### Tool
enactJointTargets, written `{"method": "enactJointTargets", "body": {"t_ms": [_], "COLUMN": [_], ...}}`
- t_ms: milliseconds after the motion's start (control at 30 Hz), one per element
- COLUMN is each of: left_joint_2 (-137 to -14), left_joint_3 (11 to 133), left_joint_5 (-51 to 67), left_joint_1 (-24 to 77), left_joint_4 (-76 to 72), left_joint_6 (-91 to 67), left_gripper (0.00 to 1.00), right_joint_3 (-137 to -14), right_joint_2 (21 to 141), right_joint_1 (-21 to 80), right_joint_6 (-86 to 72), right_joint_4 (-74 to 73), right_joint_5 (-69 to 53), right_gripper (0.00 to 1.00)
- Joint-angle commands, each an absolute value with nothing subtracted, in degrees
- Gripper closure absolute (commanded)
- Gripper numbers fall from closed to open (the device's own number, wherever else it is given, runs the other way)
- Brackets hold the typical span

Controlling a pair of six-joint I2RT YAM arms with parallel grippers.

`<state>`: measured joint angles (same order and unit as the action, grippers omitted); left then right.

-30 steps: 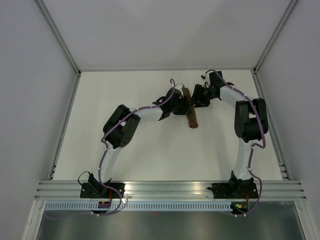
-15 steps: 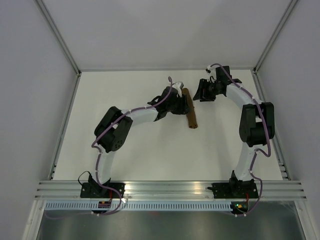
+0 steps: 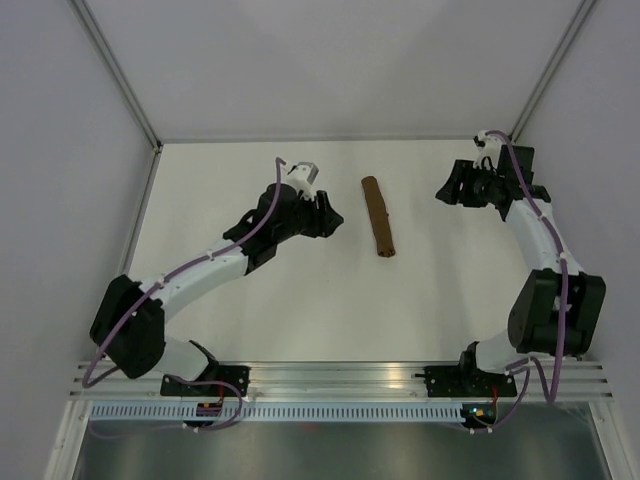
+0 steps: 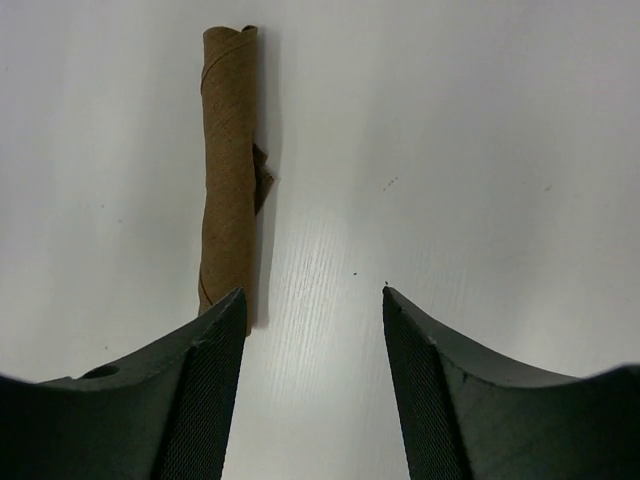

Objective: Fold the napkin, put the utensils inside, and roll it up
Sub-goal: Roll the napkin with the utensil

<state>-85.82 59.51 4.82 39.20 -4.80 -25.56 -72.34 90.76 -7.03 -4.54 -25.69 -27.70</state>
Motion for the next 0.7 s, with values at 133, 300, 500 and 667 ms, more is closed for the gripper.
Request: {"method": "enactJointTargets", "body": {"t_ms": [133,300,500,667], "left_joint_2": [-70.1,-63.5,-62.1,-61.5], "left_joint_3": [49.0,47.0,47.6,47.6], "left_joint_5": [1.7,1.0,1.8,2.1], "left_joint_1": [36.0,35.3,35.2,35.2], "left_joint_4": [-0.4,3.2,4.0,4.0], "left_joint_6": [-20.2,-18.8,-18.4,-18.2], "left_gripper": [0.43,0.41,0.4,0.4], "right_joint_3": [-58.6,-54.8,-55.6,-55.8], "right_joint_2": [70.5,66.7,67.3,66.4], "right_joint_1": [-8.8,-8.9,-9.0,-9.0], "right_joint_6": [6.1,8.8,9.2,9.1], "right_joint_4": [-21.4,-23.5,-24.3,-23.4], "right_joint_5": [-24.2,-22.9,-22.9,-22.6], "right_gripper": [0.28,0.26,0.26,0.24]}}
